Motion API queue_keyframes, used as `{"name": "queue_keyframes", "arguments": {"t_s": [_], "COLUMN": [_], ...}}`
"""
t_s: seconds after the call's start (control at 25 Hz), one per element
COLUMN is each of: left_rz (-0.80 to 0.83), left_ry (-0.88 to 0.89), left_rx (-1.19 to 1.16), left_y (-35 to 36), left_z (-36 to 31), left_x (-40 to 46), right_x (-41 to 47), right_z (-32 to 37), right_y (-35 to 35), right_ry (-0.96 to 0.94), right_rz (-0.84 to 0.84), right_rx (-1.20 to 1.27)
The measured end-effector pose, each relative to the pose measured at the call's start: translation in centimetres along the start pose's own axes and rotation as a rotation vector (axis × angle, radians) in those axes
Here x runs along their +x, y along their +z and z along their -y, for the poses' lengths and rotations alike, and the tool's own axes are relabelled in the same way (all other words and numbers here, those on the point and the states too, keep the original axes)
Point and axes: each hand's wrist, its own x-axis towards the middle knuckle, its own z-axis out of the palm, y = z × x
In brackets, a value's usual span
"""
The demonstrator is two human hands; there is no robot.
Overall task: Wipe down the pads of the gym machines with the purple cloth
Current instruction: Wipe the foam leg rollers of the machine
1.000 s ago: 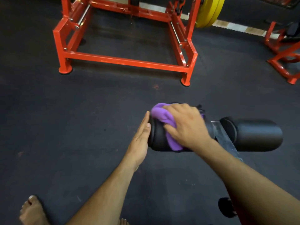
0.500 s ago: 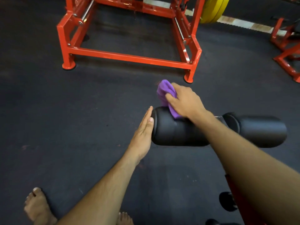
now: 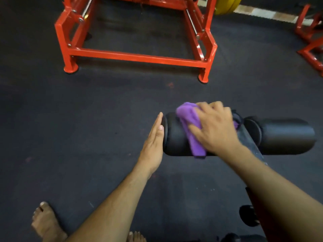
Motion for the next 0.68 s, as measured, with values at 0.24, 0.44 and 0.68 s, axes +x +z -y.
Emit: {"name": "queue_keyframes", "arguments": {"t_s": [0.24, 0.44, 0.68], "left_rz": [-0.034, -0.001, -0.02], "left_ry": [0.001, 0.02, 0.001], "left_rx": [-0.015, -0.001, 0.013], "left_y": [0.2, 0.0, 0.2], "left_z": [0.0, 0.3, -0.3], "left_x": [0.1, 0.3, -0.2], "right_x": [2.1, 0.7, 6.7], "right_z": [1.1, 2.0, -4.1], "right_y": [-3.1, -1.0, -3.7], "right_ry": [0.142, -0.084, 0.265], "right_rz": [-0.044, 0.029, 0.175], "right_rx": [0.156, 0.069, 0.304]}}
